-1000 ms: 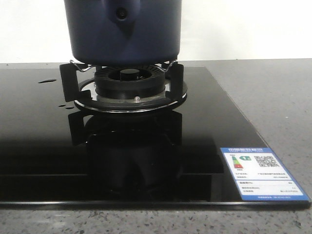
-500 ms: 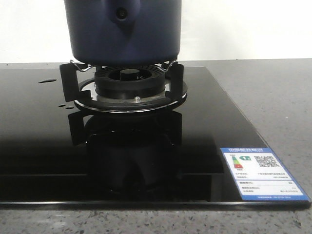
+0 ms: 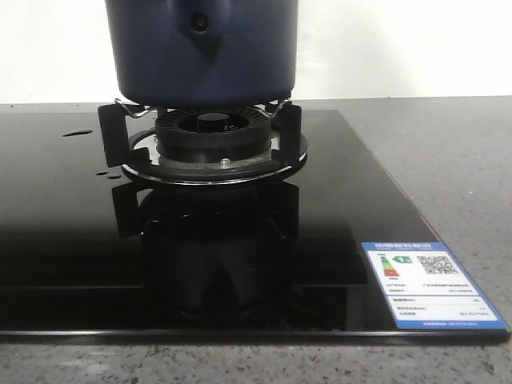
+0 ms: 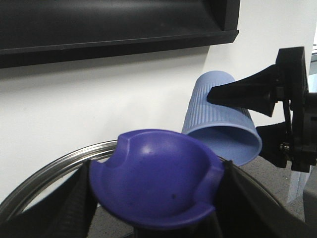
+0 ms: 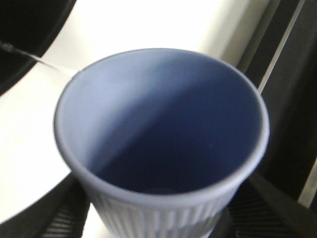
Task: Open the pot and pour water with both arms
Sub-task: 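Tilt the cup with the right gripper to pour water into the pot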
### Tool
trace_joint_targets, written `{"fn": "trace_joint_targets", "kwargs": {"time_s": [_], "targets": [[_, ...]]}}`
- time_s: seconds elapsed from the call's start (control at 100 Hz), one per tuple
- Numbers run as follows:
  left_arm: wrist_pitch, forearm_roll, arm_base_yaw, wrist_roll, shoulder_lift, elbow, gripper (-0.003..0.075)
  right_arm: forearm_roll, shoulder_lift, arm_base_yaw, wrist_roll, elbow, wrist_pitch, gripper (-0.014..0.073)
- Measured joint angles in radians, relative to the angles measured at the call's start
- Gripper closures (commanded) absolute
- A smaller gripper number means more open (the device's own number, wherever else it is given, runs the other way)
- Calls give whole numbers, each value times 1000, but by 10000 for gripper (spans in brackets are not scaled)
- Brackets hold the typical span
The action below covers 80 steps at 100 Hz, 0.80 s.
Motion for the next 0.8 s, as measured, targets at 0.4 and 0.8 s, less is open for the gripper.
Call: {"fn": "trace_joint_targets", "kwargs": {"time_s": [0.4,0.8], "targets": [[0,0,0,0,0,0,414,-111,0,0,0,-2,0,328],[0,0,0,0,0,0,414,142,2,0,75,-2,32,328]]}}
